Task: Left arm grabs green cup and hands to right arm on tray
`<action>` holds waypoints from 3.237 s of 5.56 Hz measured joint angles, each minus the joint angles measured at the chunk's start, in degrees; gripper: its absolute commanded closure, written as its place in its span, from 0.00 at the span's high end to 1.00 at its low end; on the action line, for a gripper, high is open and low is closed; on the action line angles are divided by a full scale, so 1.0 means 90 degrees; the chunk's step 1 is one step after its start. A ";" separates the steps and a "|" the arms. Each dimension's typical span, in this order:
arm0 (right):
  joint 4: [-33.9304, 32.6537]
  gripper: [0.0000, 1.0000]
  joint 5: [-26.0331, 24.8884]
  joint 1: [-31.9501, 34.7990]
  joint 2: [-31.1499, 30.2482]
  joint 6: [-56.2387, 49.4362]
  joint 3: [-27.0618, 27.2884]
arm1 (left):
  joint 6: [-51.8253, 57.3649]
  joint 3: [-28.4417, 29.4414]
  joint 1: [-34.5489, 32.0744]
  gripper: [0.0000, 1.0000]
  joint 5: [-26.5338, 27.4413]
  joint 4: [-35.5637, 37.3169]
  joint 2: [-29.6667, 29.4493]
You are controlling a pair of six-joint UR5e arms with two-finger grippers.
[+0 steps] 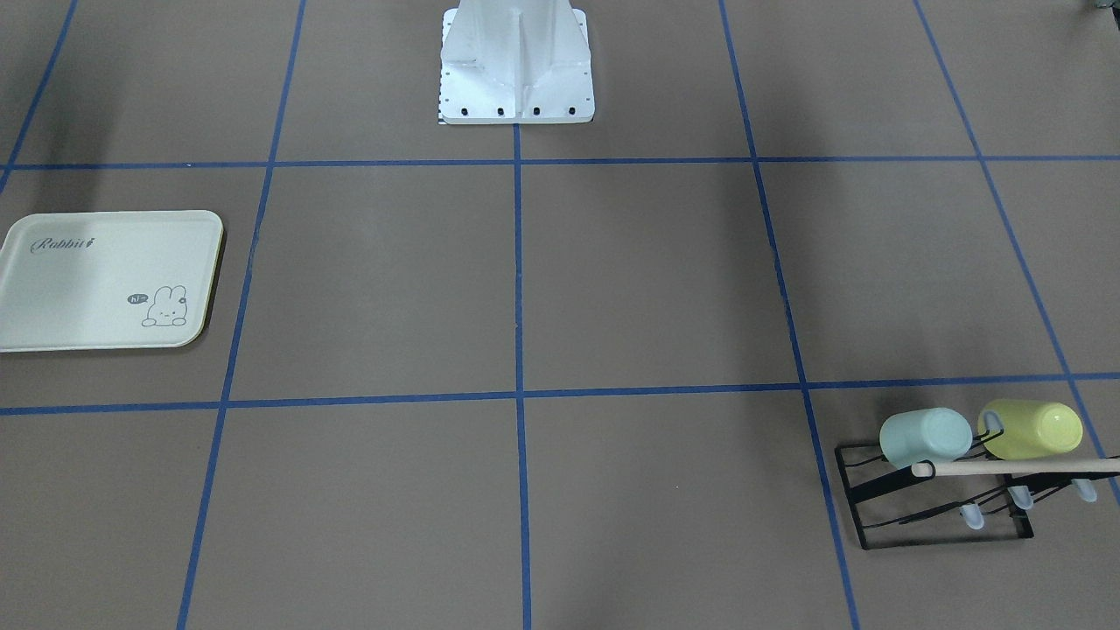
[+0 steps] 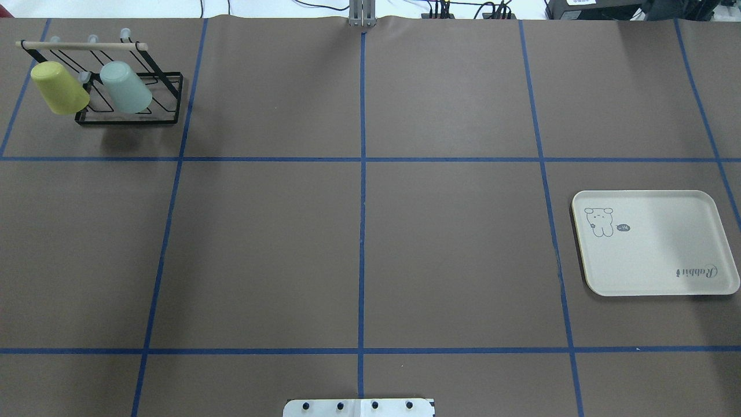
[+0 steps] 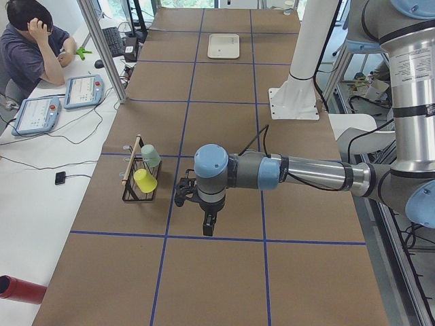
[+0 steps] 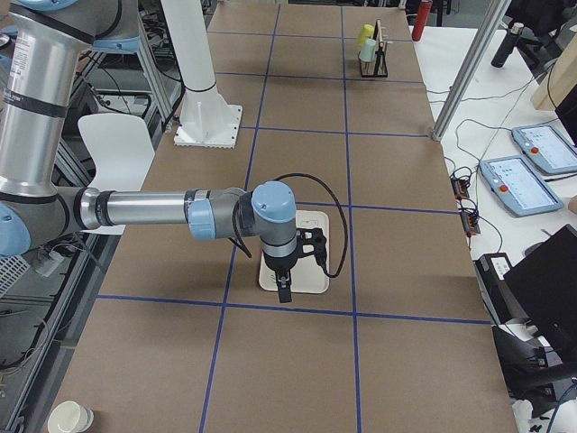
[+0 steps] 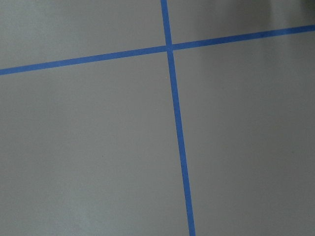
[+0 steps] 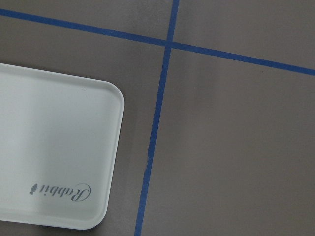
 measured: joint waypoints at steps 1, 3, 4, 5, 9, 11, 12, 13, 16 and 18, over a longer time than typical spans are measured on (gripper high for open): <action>0.0002 1.00 -0.0002 0.0000 0.0002 0.0000 0.0000 | 0.0000 -0.0028 0.0006 1.00 0.0060 0.0000 0.0005; 0.0002 1.00 -0.0003 0.0004 0.0042 0.0007 -0.0012 | -0.0021 -0.0163 0.0014 1.00 0.0194 0.0007 -0.0024; 0.0003 1.00 -0.0003 0.0005 0.0069 0.0009 -0.0014 | -0.0049 -0.0186 0.0025 1.00 0.0200 -0.0006 -0.0095; 0.0002 1.00 -0.0003 0.0002 0.0092 0.0016 -0.0018 | -0.0059 -0.0167 0.0038 1.00 0.0185 -0.0098 -0.0275; 0.0002 1.00 0.0006 0.0000 0.0107 0.0029 -0.0066 | -0.0536 0.0312 0.0080 1.00 0.0123 -0.0833 -0.1496; 0.0003 1.00 0.0010 0.0000 0.0111 0.0029 -0.0069 | -0.1234 0.0460 0.0442 1.00 0.0124 -0.1089 -0.1944; 0.0002 1.00 0.0011 0.0000 0.0115 0.0029 -0.0069 | -0.1980 0.0529 0.0918 1.00 0.0151 -0.1144 -0.2341; 0.0003 1.00 0.0008 0.0000 0.0116 0.0029 -0.0072 | -0.2663 0.0741 0.1413 1.00 0.0184 -0.1149 -0.2841; 0.0029 1.00 0.0014 0.0000 0.0132 0.0029 -0.0117 | -0.3193 0.2275 0.2094 1.00 0.0265 -0.1150 -0.4324; 0.0032 1.00 0.0016 0.0000 0.0179 0.0029 -0.0153 | -0.3207 0.2879 0.2476 0.99 0.0666 -0.1179 -0.4749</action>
